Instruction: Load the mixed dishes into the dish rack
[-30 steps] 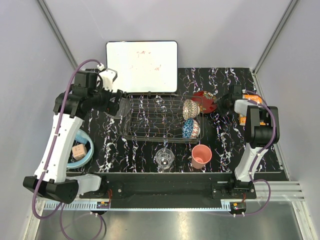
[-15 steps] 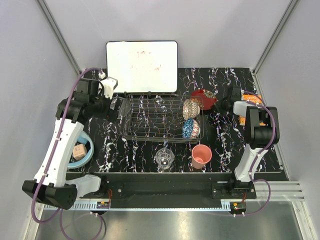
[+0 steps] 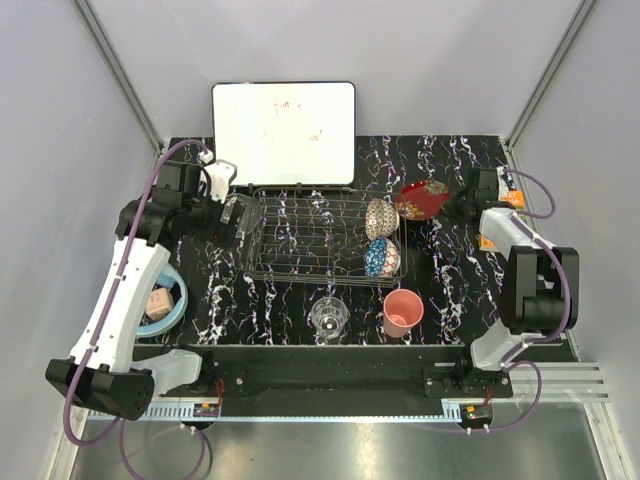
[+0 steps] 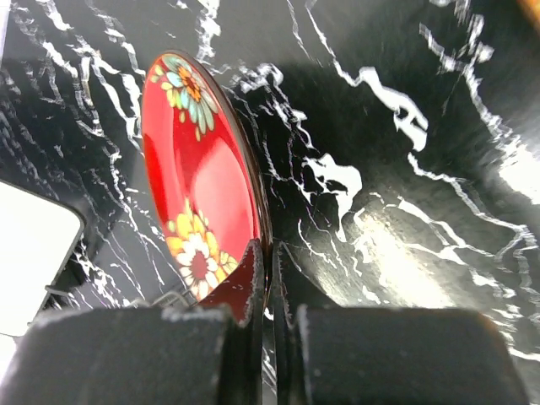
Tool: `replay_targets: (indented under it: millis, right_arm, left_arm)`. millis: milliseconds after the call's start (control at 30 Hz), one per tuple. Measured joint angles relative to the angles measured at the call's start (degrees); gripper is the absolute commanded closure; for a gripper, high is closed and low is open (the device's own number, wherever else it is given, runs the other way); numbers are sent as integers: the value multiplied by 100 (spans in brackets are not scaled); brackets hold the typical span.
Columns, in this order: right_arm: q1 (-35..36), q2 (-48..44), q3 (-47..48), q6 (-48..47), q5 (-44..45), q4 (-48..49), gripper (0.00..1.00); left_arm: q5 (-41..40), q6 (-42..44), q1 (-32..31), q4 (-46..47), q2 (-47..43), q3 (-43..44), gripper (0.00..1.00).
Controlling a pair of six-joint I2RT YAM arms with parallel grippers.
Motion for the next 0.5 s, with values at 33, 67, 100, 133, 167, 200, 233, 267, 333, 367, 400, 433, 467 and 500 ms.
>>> replay_targets:
  millis: [33, 67, 100, 133, 167, 200, 233, 267, 333, 367, 400, 433, 467, 500]
  right_arm:
    - [-4, -98, 31, -144, 42, -63, 100]
    - [-7, -177, 94, -289, 92, -149, 100]
    - [-9, -236, 157, -426, 136, -199, 100]
    - [-9, -280, 219, -557, 175, -251, 100]
    - [-9, -323, 262, -675, 205, -275, 100]
    - [-9, -363, 286, -780, 238, -293, 100]
    - [-7, -393, 304, -861, 271, -308, 100]
    - [-7, -437, 319, -957, 304, -339, 100]
    - [-4, -514, 365, -1119, 382, -455, 100]
    - [0, -562, 396, -1220, 448, -531, 100]
    - [2, -603, 417, -1283, 494, -584, 100]
    - [2, -651, 455, -1360, 564, -645, 100]
    - [2, -691, 520, -1436, 616, -728, 100]
    - [2, -723, 619, -1499, 682, -813, 100]
  left_arm:
    - [0, 0, 0, 7, 0, 0, 3]
    - [0, 0, -2, 13, 0, 0, 3]
    - [0, 0, 0, 22, 0, 0, 3]
    - [2, 0, -2, 20, 0, 0, 3]
    - [0, 2, -2, 22, 0, 0, 3]
    - [0, 2, 0, 22, 0, 0, 3]
    - [-2, 4, -2, 22, 0, 0, 3]
    - [-4, 11, -2, 22, 0, 0, 3]
    - [-15, 26, 0, 22, -2, 0, 3]
    - [-22, 31, -2, 22, -2, 0, 3]
    - [-24, 37, 0, 22, -2, -2, 3]
    - [-33, 42, -2, 22, -2, -2, 3]
    - [-35, 44, -2, 24, -2, -7, 3]
    - [-37, 44, -2, 26, -2, -15, 3]
